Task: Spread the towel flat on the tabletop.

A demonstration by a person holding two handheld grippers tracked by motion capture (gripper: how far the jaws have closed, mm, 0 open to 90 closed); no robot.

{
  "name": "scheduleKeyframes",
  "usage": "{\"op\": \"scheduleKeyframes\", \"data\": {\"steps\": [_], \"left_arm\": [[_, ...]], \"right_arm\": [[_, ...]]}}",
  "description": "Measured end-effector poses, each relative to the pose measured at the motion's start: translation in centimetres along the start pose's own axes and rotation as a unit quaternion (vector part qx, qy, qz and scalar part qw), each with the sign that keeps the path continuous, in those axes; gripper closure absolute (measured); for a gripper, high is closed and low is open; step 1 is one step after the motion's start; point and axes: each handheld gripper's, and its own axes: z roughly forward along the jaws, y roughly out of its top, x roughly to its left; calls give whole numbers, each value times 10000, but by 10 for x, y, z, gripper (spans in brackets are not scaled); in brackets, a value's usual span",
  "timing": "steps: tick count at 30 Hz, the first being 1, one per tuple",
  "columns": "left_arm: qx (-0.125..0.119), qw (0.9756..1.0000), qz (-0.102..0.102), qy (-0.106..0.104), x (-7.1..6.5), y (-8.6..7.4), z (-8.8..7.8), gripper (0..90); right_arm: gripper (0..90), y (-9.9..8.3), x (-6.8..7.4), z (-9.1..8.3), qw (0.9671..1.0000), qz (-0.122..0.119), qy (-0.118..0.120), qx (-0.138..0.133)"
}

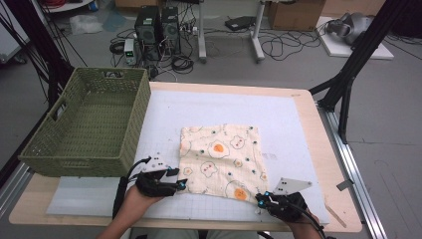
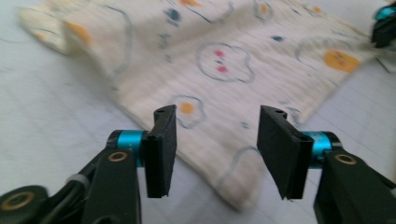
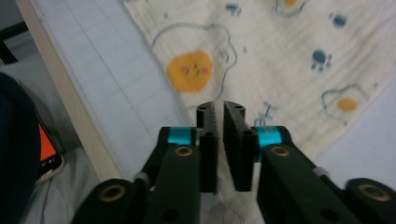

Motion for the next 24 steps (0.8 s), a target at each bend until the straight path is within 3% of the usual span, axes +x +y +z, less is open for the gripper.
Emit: {"op": "scheduleKeyframes", "data": {"steps": [3,6,11,14,17,18,21,22,24], "left_arm": [[-128,9997,-171,128,11,5,1,462],[-155,9992,-299,192,18,9,7,465],[248,9986,-323,340,29,10,32,475],[386,9983,-241,375,28,9,41,477],[466,9965,203,668,21,9,43,536],[467,9962,189,708,21,9,42,572],[550,9966,271,543,19,8,37,857],[584,9965,290,526,17,7,35,864],[651,9968,190,425,14,6,32,868]], "right_arm": [[696,10,-6,-1,9990,90,-181,-392],[662,23,-13,8,9979,104,-381,-510],[603,37,-24,32,9971,153,-596,-441],[585,42,-28,44,9974,136,-600,-366],[628,45,-28,56,9984,68,-507,-238],[674,46,-28,61,9988,53,-475,-124],[829,43,-27,66,9996,-12,-271,-47],[879,43,-26,65,9997,-50,-223,-36],[882,42,-22,63,9998,-138,-166,-6]]}}
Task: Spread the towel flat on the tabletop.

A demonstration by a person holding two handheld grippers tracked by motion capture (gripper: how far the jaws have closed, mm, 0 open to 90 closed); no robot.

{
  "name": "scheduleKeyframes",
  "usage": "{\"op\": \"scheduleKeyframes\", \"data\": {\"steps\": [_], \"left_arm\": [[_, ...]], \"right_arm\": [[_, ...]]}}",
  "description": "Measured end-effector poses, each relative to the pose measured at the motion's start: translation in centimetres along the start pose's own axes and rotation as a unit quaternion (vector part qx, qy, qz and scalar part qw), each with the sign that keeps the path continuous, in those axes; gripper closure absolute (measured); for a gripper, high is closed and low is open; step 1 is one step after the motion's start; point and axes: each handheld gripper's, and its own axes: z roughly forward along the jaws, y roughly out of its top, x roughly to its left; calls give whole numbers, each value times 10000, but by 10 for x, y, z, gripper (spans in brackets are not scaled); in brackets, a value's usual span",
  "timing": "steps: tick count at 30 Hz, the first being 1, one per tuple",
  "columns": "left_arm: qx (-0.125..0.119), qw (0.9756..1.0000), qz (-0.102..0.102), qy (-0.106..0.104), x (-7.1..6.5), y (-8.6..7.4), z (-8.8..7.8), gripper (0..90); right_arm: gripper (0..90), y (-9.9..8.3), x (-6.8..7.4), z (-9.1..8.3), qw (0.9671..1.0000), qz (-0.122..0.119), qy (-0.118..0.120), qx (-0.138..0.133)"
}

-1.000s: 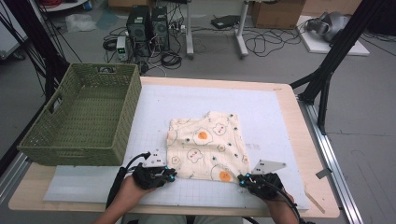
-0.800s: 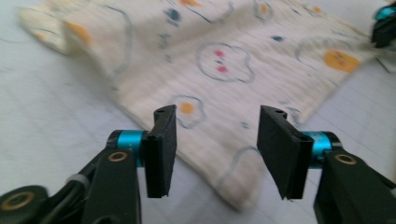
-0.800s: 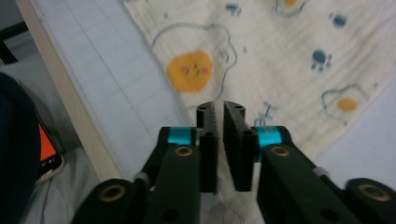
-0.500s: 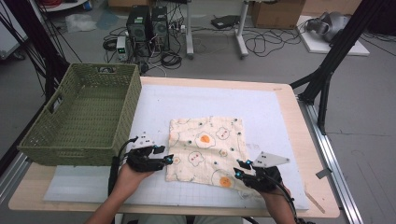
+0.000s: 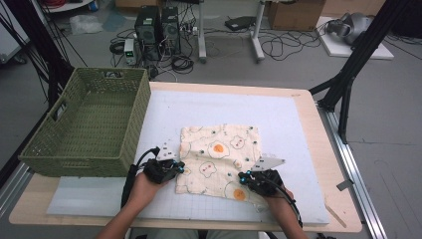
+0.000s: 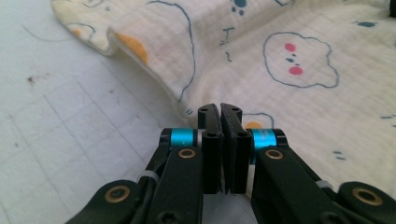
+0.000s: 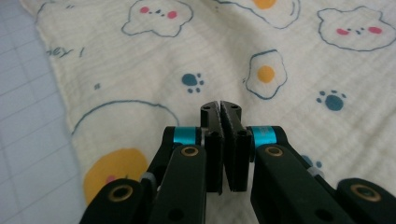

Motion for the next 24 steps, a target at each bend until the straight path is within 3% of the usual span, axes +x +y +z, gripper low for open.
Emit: {"op": "scheduleKeyframes", "data": {"steps": [6,9,11,13,16,18,24], "left_arm": [[133,9993,61,-336,-7,-11,-15,866],[107,9987,-37,-496,-6,-15,-18,851],[48,9986,-118,-514,-4,-14,-18,738],[-60,9989,-172,-434,0,-10,-17,619],[-370,9984,-344,-272,9,2,-11,521],[-552,9972,-484,-173,16,11,-5,501],[-711,9946,-621,432,38,33,13,490]], "right_arm": [[883,-7,12,-13,9989,-133,427,156],[877,-12,15,-18,9985,-140,512,156],[824,-13,14,-21,9984,-104,530,134],[758,-13,11,-24,9989,-36,462,-29],[700,-11,3,-32,9986,183,309,-379],[662,-10,-2,-35,9983,245,163,-511],[593,-13,-11,-41,9974,360,-101,-624]]}}
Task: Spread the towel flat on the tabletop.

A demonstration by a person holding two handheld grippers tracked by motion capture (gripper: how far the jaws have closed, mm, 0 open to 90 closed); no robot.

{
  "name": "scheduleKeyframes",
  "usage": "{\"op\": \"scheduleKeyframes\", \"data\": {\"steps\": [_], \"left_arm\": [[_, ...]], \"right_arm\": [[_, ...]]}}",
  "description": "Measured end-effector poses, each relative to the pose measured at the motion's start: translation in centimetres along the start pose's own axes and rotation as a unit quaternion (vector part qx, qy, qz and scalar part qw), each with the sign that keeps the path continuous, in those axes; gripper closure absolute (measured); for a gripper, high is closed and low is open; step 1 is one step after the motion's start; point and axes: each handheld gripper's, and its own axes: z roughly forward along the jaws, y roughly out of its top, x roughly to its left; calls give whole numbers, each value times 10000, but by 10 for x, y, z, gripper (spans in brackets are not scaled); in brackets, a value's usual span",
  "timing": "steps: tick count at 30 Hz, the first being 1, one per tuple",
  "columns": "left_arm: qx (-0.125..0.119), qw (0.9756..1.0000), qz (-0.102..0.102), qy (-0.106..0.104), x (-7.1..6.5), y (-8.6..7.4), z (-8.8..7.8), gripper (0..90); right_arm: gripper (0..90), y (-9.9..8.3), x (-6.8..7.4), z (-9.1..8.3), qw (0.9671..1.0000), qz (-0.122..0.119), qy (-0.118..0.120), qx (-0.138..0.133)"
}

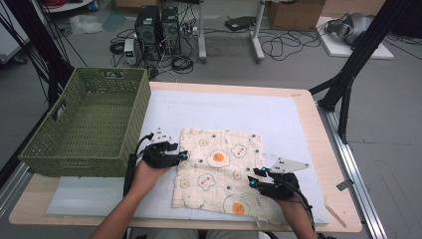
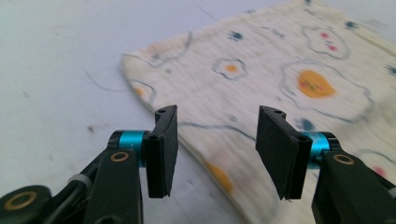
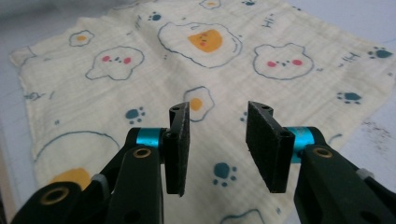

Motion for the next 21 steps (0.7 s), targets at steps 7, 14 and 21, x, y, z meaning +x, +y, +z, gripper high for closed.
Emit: {"op": "scheduleKeyframes", "data": {"steps": [7,14,21], "left_arm": [[82,9989,-178,425,14,19,24,504],[437,9970,37,634,18,30,48,541],[720,9926,462,858,13,27,57,884]], "right_arm": [[592,-2,-6,-4,9999,64,-93,-14],[581,-3,-16,-3,9996,130,-247,1],[579,2,-32,2,9987,222,-469,-20]]}}
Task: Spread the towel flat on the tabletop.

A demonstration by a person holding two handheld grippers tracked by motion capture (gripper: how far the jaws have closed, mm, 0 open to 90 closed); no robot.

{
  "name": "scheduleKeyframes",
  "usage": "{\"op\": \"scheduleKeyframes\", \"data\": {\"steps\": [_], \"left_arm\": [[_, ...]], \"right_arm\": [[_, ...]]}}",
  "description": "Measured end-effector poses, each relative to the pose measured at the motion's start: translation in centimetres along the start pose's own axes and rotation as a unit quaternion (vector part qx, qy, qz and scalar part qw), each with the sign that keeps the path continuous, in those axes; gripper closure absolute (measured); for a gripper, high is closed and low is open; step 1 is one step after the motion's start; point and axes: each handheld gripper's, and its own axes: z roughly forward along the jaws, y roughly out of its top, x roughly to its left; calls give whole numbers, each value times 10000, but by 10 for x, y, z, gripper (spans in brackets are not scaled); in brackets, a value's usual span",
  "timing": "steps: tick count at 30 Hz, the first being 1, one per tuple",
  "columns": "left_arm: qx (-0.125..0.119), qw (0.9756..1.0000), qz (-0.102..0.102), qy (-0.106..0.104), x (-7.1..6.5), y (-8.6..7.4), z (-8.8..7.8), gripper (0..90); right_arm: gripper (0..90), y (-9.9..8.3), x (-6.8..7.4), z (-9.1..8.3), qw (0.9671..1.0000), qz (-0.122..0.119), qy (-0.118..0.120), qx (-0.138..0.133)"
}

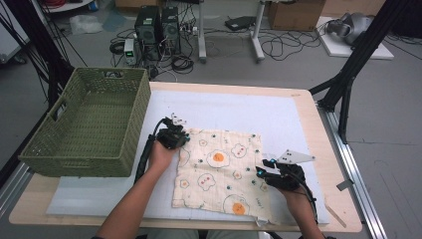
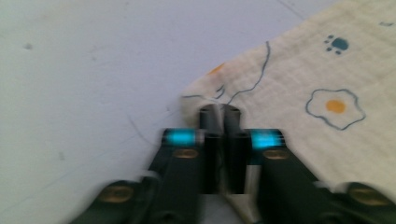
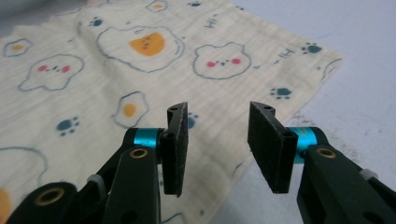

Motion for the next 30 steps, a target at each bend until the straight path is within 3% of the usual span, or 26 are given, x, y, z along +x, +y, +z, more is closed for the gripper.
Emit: {"op": "scheduleKeyframes", "data": {"steps": [2,4,7,10,12,15,18,20,21,23,27,30], "left_arm": [[18,9997,-39,243,4,-1,-1,886],[-12,9992,-262,305,11,-2,-2,885],[-127,9992,-339,196,14,-3,-4,862],[-377,9973,-626,107,16,-1,-9,718],[-383,9969,-685,34,18,-2,-10,623],[-317,9964,-782,-64,21,-5,-10,545],[-293,9962,-811,-111,22,-8,-9,541],[-242,9966,-775,-162,22,-9,-7,550],[-207,9969,-733,-202,21,-9,-6,564],[-164,9976,-639,-217,17,-9,-4,576],[-141,9986,-482,-144,11,-8,-1,570],[-178,9988,-441,-117,10,-8,0,570]], "right_arm": [[581,3,-6,4,9999,42,-114,-23],[583,7,-11,10,9996,98,-261,7],[538,14,-21,22,9984,189,-525,52],[472,23,-31,38,9969,190,-744,184],[460,29,-37,49,9958,180,-847,283],[459,36,-46,65,9944,417,-905,365],[496,40,-49,80,9947,568,-779,364],[625,42,-46,88,9951,432,-740,490],[771,44,-45,89,9954,381,-733,478],[859,46,-43,91,9935,64,-978,575],[851,46,-49,90,9858,106,-1559,622],[664,44,-53,88,9834,304,-1704,535]]}}
